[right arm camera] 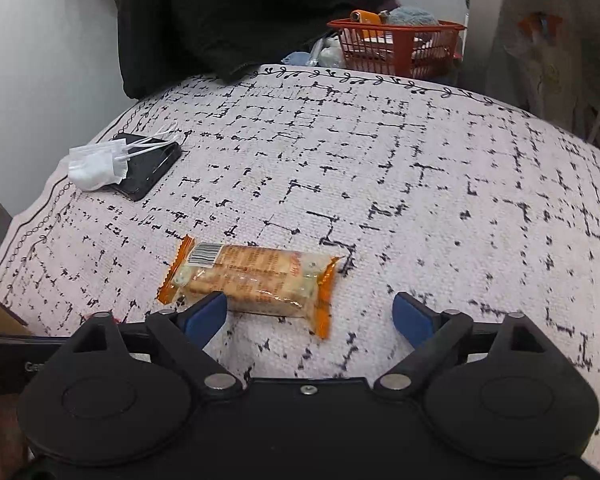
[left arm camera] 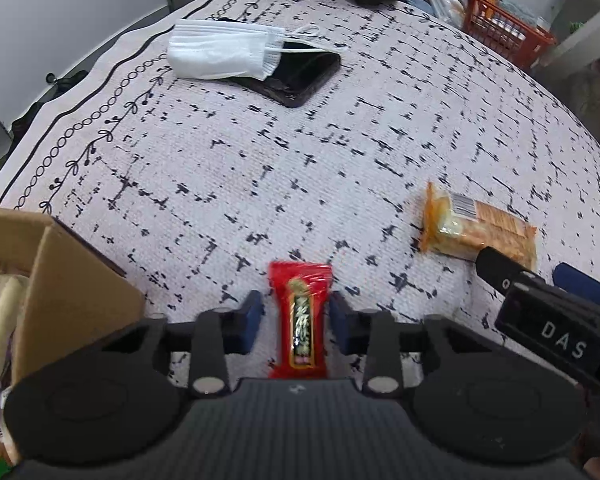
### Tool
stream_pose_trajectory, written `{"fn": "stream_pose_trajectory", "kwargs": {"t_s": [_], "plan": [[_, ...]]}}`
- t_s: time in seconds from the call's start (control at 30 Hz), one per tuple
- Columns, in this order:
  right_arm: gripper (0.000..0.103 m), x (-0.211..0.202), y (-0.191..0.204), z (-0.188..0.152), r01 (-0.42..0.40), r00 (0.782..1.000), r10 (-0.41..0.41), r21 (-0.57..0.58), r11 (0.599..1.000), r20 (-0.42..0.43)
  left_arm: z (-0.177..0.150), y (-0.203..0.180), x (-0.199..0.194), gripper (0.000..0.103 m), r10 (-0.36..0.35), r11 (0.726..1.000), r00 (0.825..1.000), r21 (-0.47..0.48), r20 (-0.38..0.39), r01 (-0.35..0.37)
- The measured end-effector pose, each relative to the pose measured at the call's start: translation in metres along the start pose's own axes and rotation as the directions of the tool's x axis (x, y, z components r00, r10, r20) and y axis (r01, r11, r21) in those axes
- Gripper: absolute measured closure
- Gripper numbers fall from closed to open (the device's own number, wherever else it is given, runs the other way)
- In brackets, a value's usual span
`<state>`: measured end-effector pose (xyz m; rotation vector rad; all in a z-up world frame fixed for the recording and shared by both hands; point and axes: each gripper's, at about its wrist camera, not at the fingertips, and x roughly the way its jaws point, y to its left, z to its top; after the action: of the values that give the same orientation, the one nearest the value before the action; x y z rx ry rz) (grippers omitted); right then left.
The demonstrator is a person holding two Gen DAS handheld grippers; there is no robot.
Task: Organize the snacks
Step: 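Grasp the red chocolate bar with the left gripper while the right grasps the orange-ended wafer pack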
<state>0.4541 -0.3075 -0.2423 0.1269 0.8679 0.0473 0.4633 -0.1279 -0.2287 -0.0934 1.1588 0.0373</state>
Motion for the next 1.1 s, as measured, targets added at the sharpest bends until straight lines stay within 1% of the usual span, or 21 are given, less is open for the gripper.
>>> {"fn": "stream_pose_trajectory", "kwargs": {"t_s": [0.1, 0.23, 0.37, 0.43, 0.47, 0.53, 0.67, 0.73, 0.87, 0.93, 0.97, 1.0, 1.03, 1.1], "plan": [[0.011, 0.006, 0.004, 0.008, 0.02, 1.0, -0.02, -0.019, 1.0, 0.001, 0.003, 0.003, -0.002, 0.077, -0.002, 1.0, 1.0, -0.014, -0.005, 0.002], [0.011, 0.012, 0.006, 0.016, 0.012, 1.0, -0.013, -0.041, 0.999, -0.01, 0.006, 0.005, -0.007, 0.079, -0.009, 0.999, 1.0, -0.034, -0.005, 0.009], [0.01, 0.016, 0.012, 0.023, 0.034, 0.999, -0.035, -0.133, 0.991, -0.005, 0.01, 0.007, -0.014, 0.079, -0.021, 0.998, 1.0, -0.052, -0.007, 0.021], [0.006, 0.017, 0.017, 0.028, 0.045, 0.999, -0.046, -0.185, 0.982, -0.002, 0.011, 0.007, -0.018, 0.079, -0.03, 0.998, 1.0, -0.06, -0.002, 0.03], [0.004, 0.018, 0.02, 0.031, 0.043, 0.999, -0.045, -0.212, 0.976, -0.004, 0.012, 0.008, -0.019, 0.079, -0.033, 0.997, 0.999, -0.065, -0.001, 0.033], [0.003, 0.019, 0.028, 0.035, 0.018, 1.0, -0.022, -0.275, 0.961, -0.011, 0.013, 0.009, -0.02, 0.079, -0.04, 0.996, 0.999, -0.084, -0.003, 0.039], [0.003, 0.021, 0.046, 0.04, 0.025, 1.0, -0.028, -0.414, 0.91, -0.002, 0.016, 0.01, -0.022, 0.08, -0.046, 0.994, 0.999, -0.1, 0.0, 0.046], [0.003, 0.023, 0.05, 0.044, 0.033, 0.999, -0.04, -0.446, 0.894, -0.006, 0.018, 0.011, -0.024, 0.08, -0.053, 0.992, 0.999, -0.11, -0.001, 0.053], [0.004, 0.023, 0.058, 0.052, 0.006, 1.0, -0.013, -0.497, 0.868, -0.01, 0.022, 0.014, -0.03, 0.08, -0.057, 0.989, 0.998, -0.134, -0.001, 0.057], [0.01, 0.025, 0.061, 0.055, -0.015, 1.0, 0.001, -0.519, 0.855, -0.026, 0.023, 0.015, -0.033, 0.08, -0.061, 0.988, 0.998, -0.143, -0.002, 0.06], [0.019, 0.028, 0.061, 0.056, -0.036, 0.999, 0.01, -0.514, 0.857, -0.052, 0.024, 0.015, -0.034, 0.08, -0.064, 0.987, 0.998, -0.146, -0.002, 0.063], [0.032, 0.031, 0.06, 0.057, -0.068, 0.995, 0.019, -0.507, 0.859, -0.1, 0.024, 0.015, -0.036, 0.08, -0.066, 0.987, 0.998, -0.15, -0.003, 0.065], [0.038, 0.033, 0.059, 0.056, -0.086, 0.99, 0.017, -0.506, 0.858, -0.139, 0.024, 0.015, -0.037, 0.08, -0.07, 0.986, 0.998, -0.154, -0.004, 0.068], [0.041, 0.03, 0.057, 0.052, -0.087, 0.986, 0.003, -0.512, 0.855, -0.164, 0.022, 0.015, -0.042, 0.08, -0.074, 0.985, 0.997, -0.156, 0.0, 0.073]]}}
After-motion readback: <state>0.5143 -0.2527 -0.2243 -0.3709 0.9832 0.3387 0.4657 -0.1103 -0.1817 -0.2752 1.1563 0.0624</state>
